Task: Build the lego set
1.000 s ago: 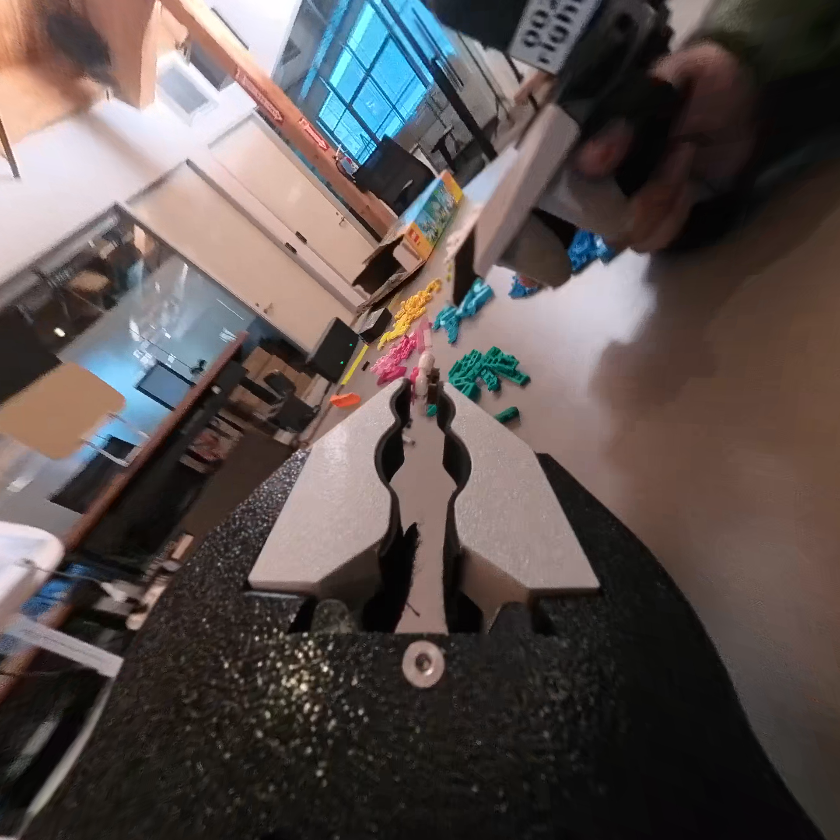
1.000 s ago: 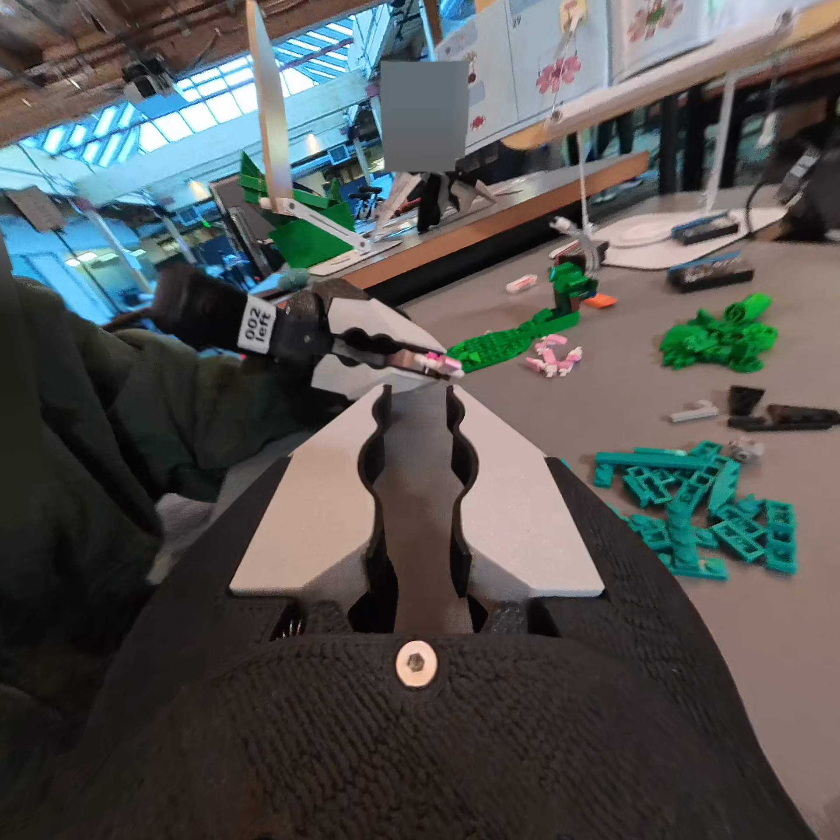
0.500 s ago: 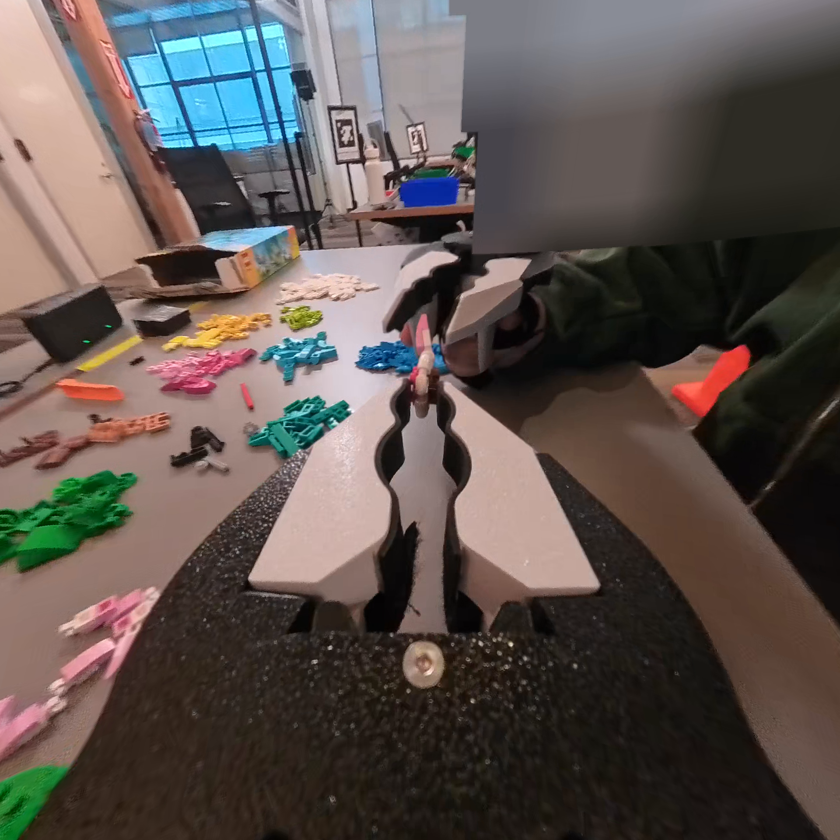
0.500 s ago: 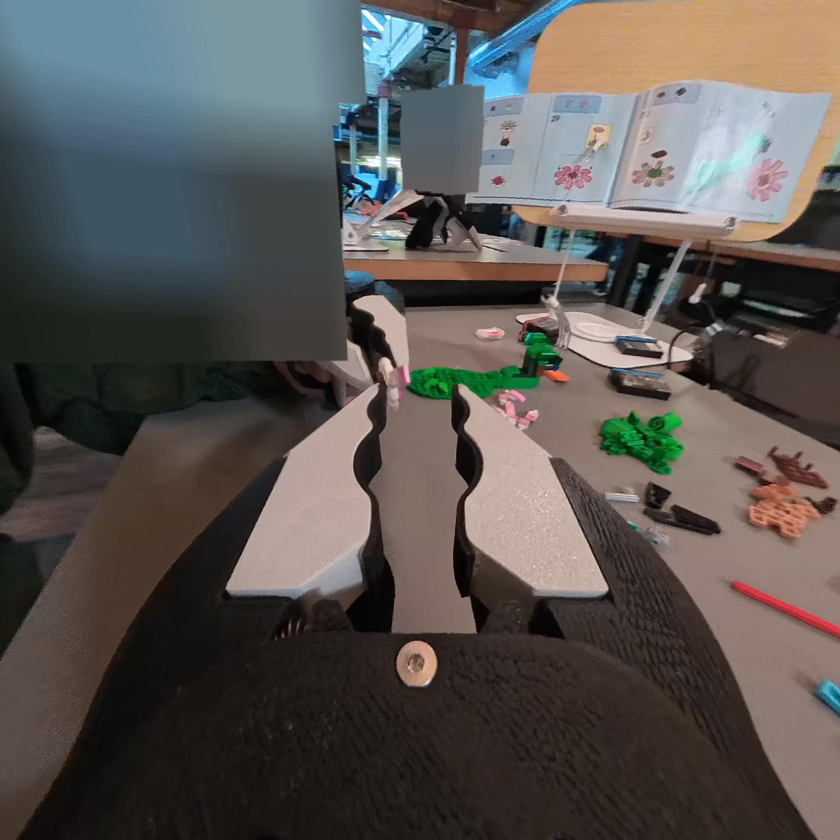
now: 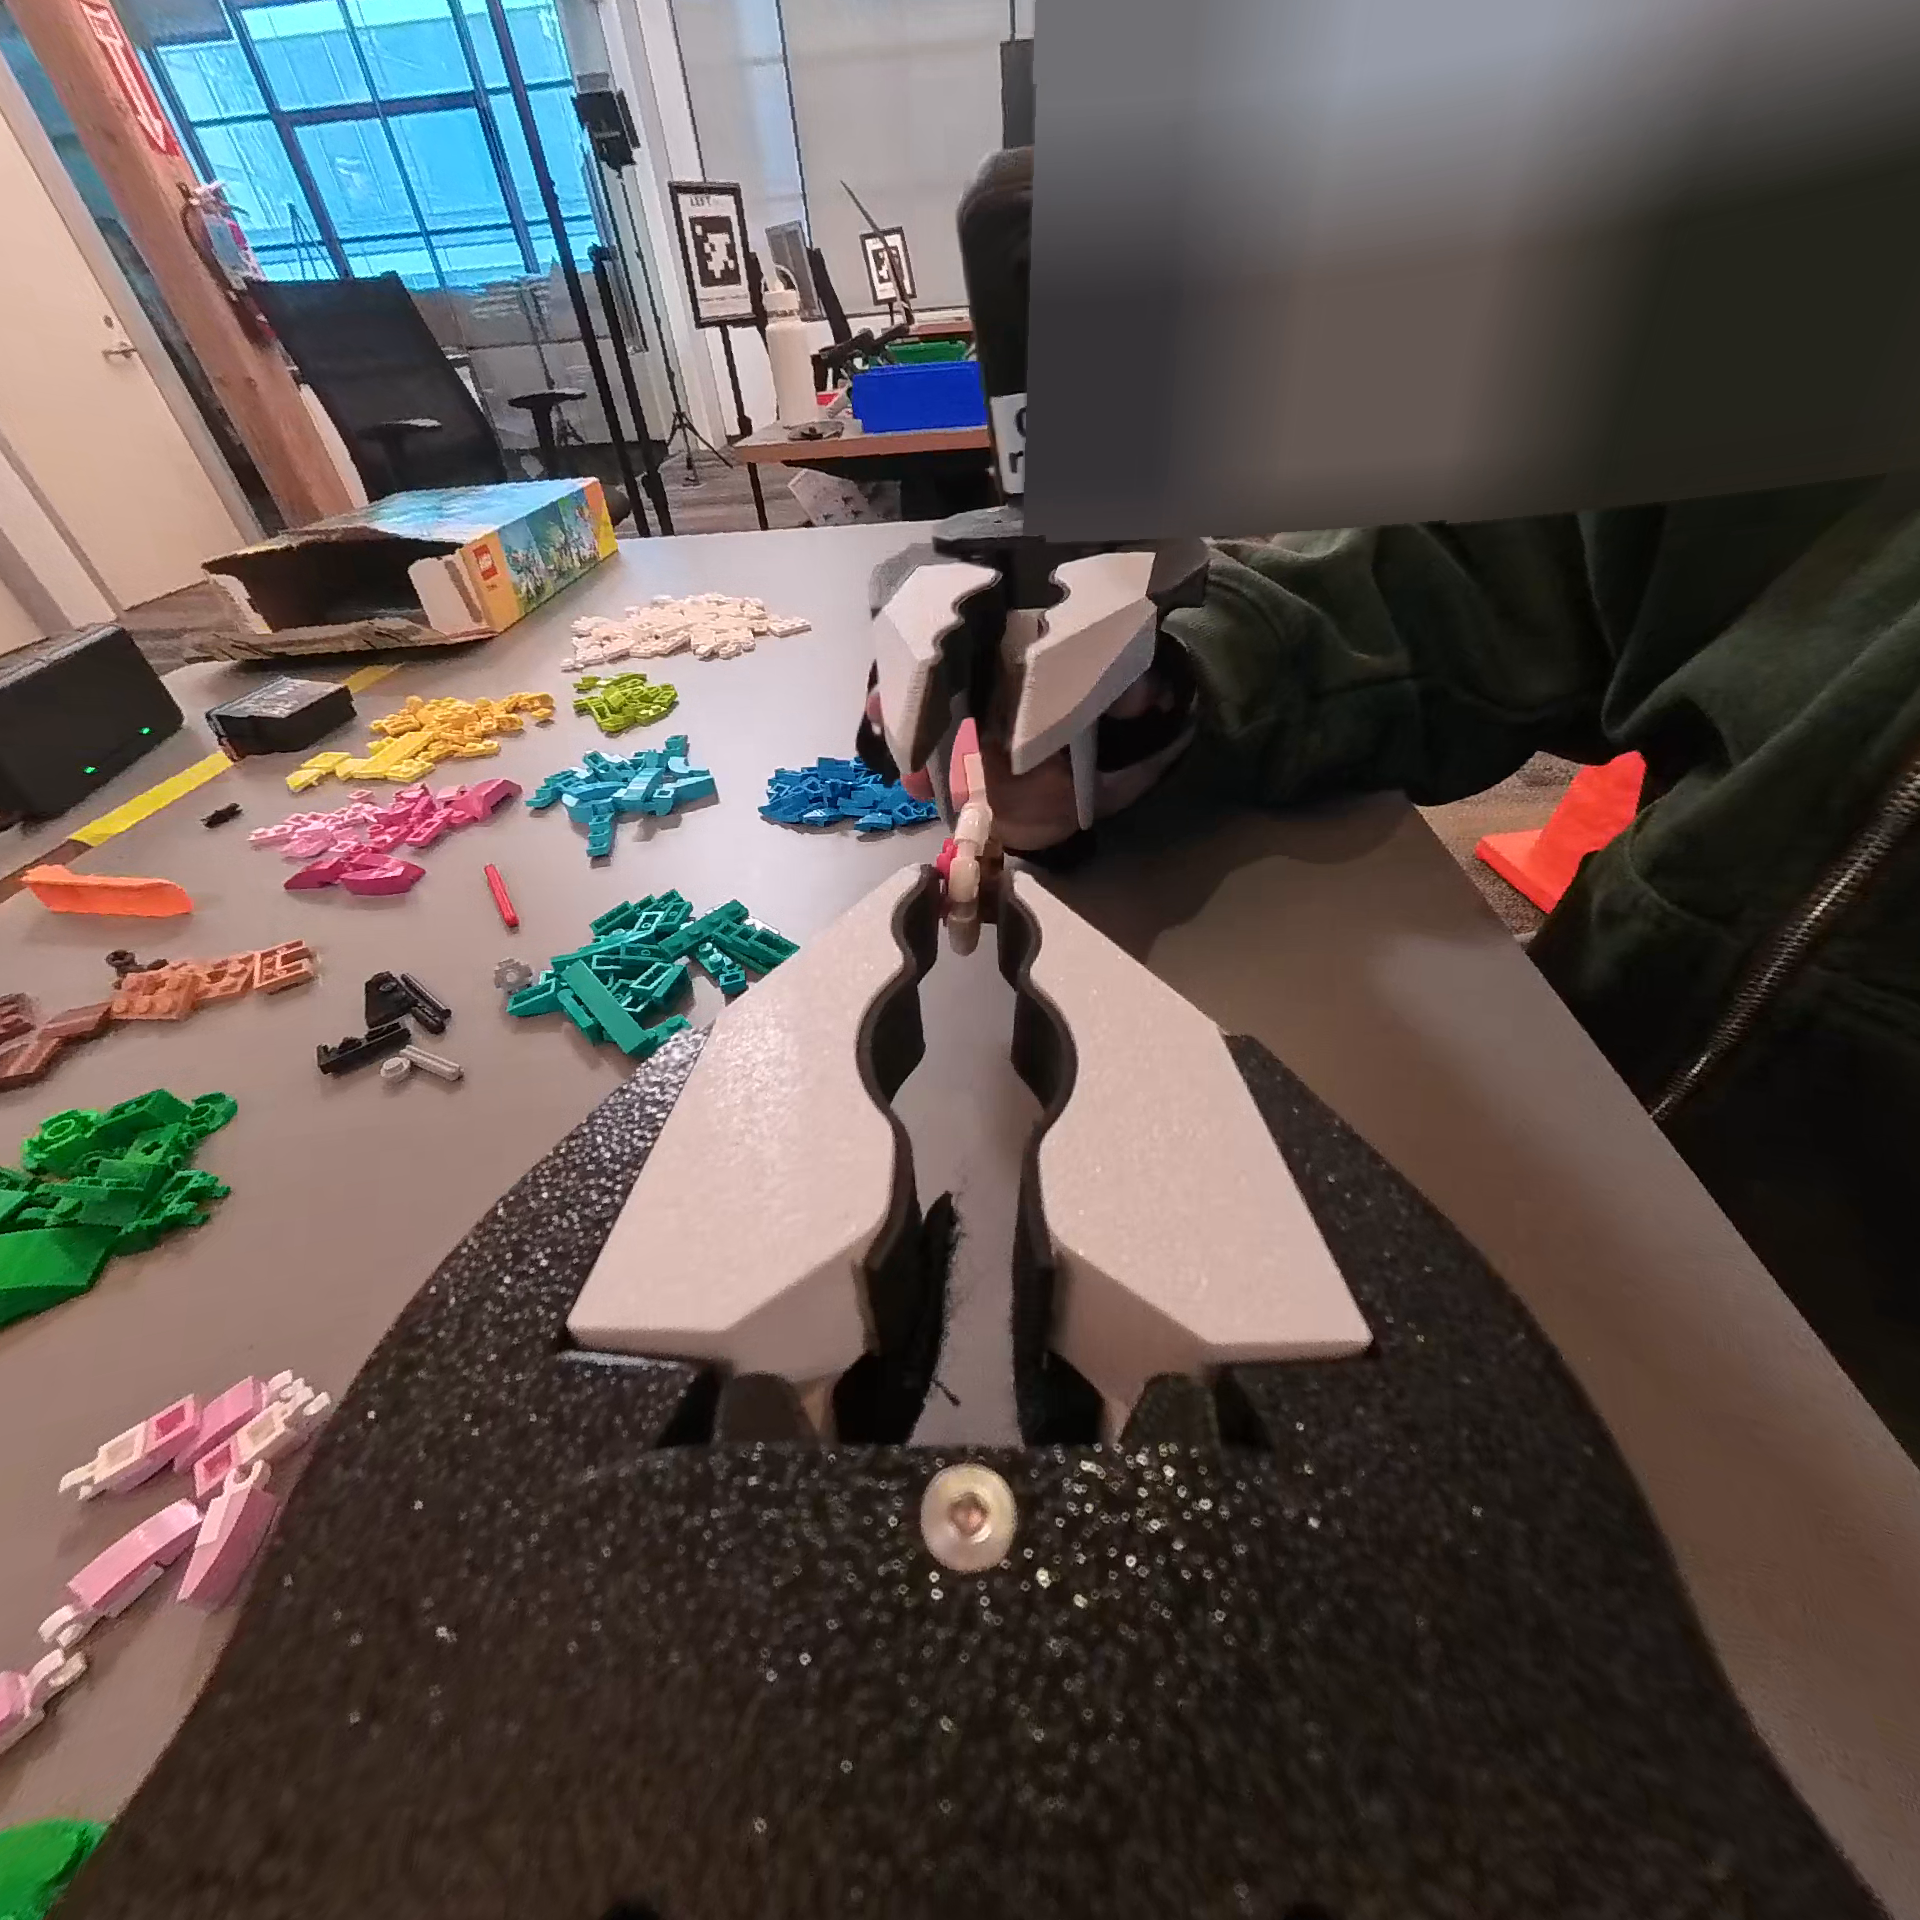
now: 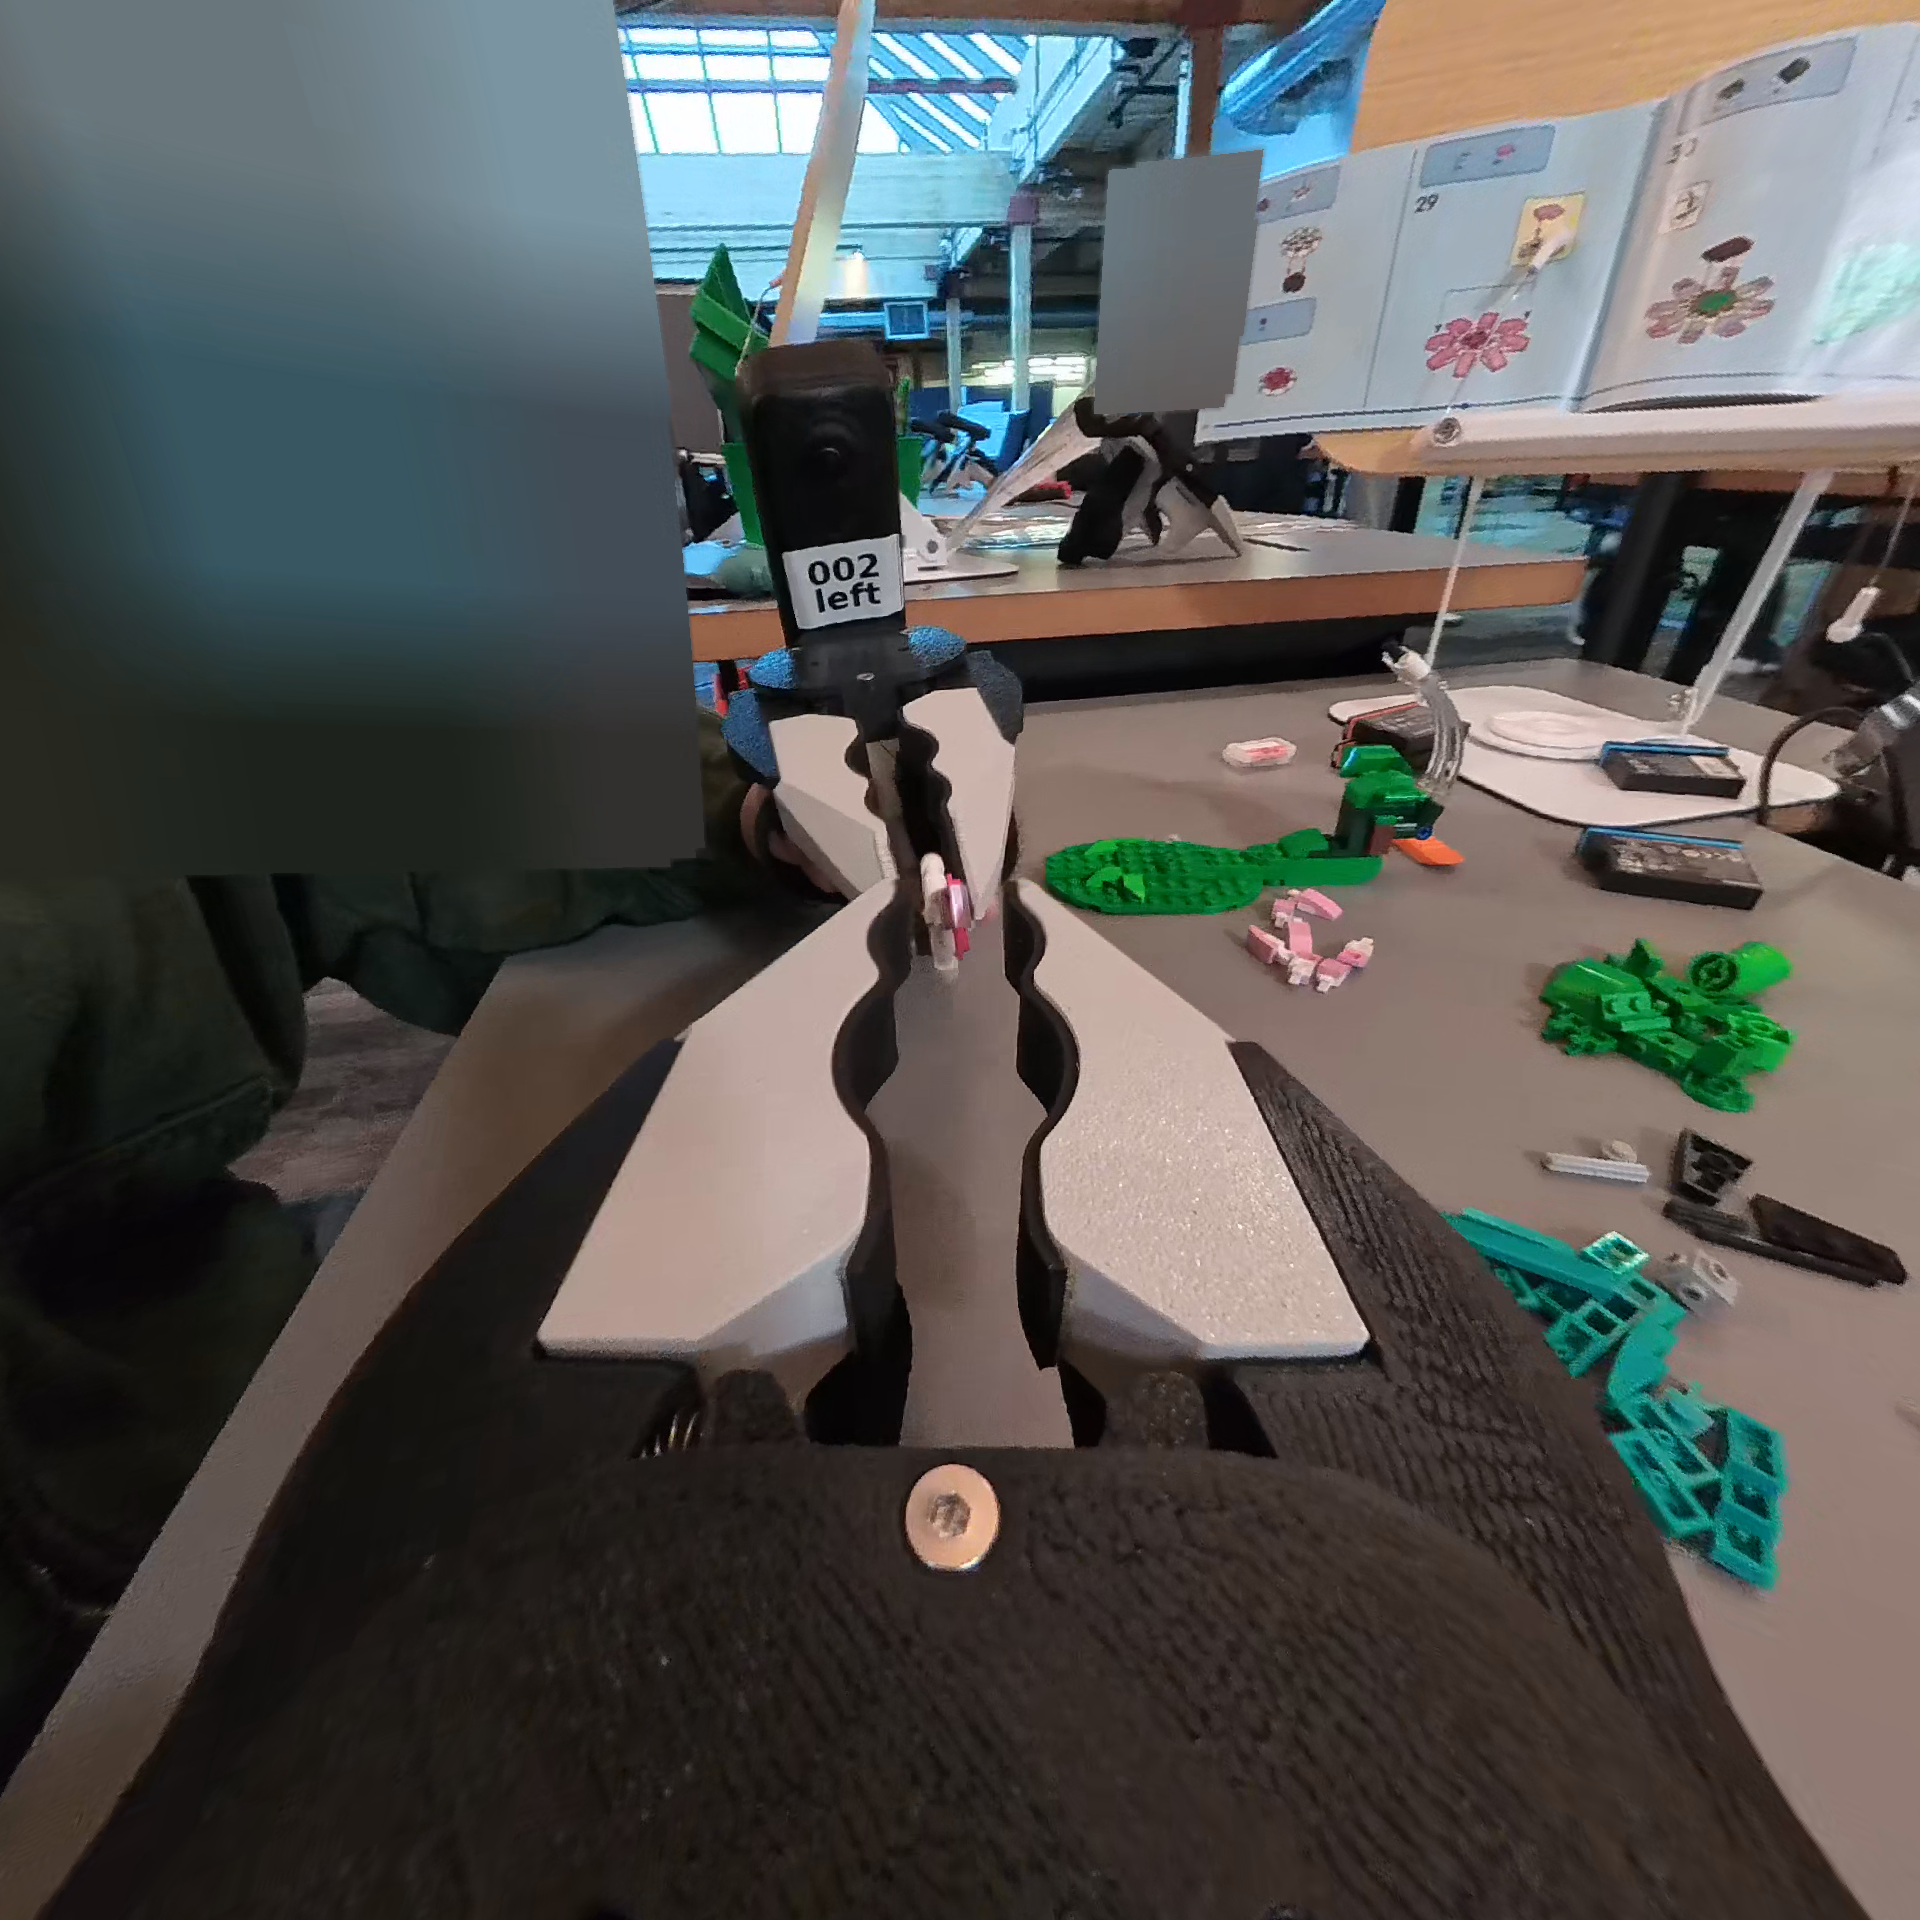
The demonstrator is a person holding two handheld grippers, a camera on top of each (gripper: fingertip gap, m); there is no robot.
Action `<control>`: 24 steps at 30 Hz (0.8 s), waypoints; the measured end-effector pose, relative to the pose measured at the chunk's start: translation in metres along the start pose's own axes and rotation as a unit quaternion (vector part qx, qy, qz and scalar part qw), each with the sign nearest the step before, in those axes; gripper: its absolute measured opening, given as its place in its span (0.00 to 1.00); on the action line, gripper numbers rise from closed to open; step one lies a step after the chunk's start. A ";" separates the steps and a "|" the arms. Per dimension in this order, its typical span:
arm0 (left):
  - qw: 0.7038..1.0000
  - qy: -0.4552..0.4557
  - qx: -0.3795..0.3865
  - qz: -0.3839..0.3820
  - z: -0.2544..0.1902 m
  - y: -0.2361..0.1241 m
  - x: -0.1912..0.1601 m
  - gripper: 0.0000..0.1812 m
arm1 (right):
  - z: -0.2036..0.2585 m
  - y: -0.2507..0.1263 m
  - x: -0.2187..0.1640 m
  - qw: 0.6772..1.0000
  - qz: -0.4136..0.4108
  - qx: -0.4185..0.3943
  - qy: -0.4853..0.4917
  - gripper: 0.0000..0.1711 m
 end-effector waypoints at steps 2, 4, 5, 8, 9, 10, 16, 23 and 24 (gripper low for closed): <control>1.000 0.001 0.000 0.001 0.000 0.000 0.000 0.04 | 0.000 0.000 0.000 1.000 -0.002 0.004 0.007 0.06; 1.000 0.001 0.000 0.001 0.000 0.000 0.000 0.04 | 0.001 0.000 0.000 1.000 -0.002 0.007 0.006 0.02; 1.000 0.001 0.000 0.001 0.000 0.000 0.000 0.04 | 0.001 0.000 0.000 1.000 -0.002 0.006 0.006 0.02; 1.000 0.002 -0.001 0.000 -0.001 -0.001 0.000 0.04 | 0.001 0.000 0.000 1.000 -0.002 0.009 0.008 0.02; 1.000 0.002 -0.001 0.000 -0.001 -0.001 0.000 0.04 | 0.001 0.001 0.000 1.000 -0.002 0.010 0.010 0.02; 1.000 0.002 -0.003 0.000 -0.001 -0.001 0.000 0.04 | 0.002 0.001 0.000 1.000 -0.001 0.011 0.010 0.02; 1.000 0.013 -0.002 0.003 -0.004 -0.001 -0.001 0.04 | 0.004 0.002 0.001 0.999 -0.012 0.019 0.026 0.02; 1.000 0.011 -0.001 -0.002 -0.004 -0.002 0.000 0.04 | 0.002 0.001 -0.001 1.000 0.001 0.016 0.018 0.02; 1.000 0.014 0.004 -0.002 -0.003 -0.002 0.000 0.04 | 0.002 0.000 -0.001 1.000 0.001 0.015 0.019 0.02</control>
Point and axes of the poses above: each gripper's, where its closed fingertips meet, y out along the fingers, x out of its top, z = x × y across the jaws, the point moved 1 cm from there along -y, back along the fingers, and after that the axes turned 13 degrees about x, right-handed, at the moved point
